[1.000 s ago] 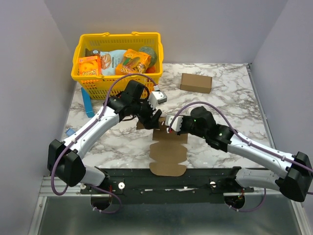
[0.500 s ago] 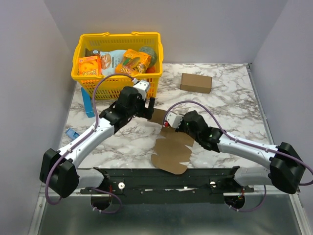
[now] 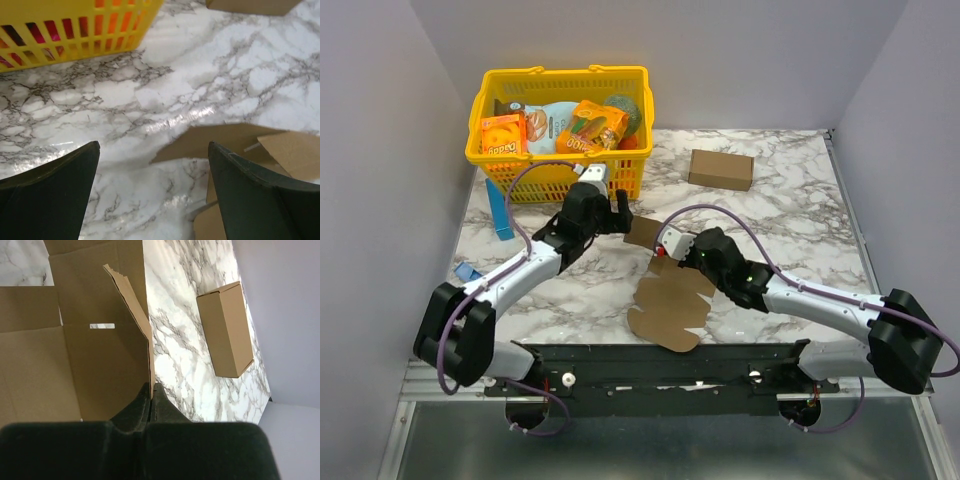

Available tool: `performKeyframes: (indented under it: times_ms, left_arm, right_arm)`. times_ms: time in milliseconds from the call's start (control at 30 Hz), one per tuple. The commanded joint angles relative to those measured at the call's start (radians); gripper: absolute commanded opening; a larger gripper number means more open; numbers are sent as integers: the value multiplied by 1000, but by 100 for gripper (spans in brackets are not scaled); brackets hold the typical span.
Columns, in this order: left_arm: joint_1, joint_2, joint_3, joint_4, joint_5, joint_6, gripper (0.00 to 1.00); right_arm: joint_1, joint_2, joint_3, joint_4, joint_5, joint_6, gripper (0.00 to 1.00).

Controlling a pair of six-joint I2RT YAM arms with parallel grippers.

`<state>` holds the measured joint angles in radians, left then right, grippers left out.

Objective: Fold the paper box

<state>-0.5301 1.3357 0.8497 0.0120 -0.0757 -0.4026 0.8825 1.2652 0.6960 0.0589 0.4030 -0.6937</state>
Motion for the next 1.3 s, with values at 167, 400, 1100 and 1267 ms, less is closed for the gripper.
performKeyframes:
  times_ms: [167, 400, 1100, 1267]
  left_arm:
    - [119, 206, 75, 186, 34, -52, 96]
    - [101, 342, 68, 345, 312, 37, 93]
    - [64, 507, 45, 528, 597, 90, 93]
    - [36, 481, -3, 525, 535, 73, 92]
  right_arm:
    - [6, -16, -18, 33, 7, 17, 1]
    - [7, -13, -21, 38, 0, 14, 1]
    - [6, 2, -50, 56, 16, -20, 1]
    - [7, 22, -59, 56, 17, -38, 1]
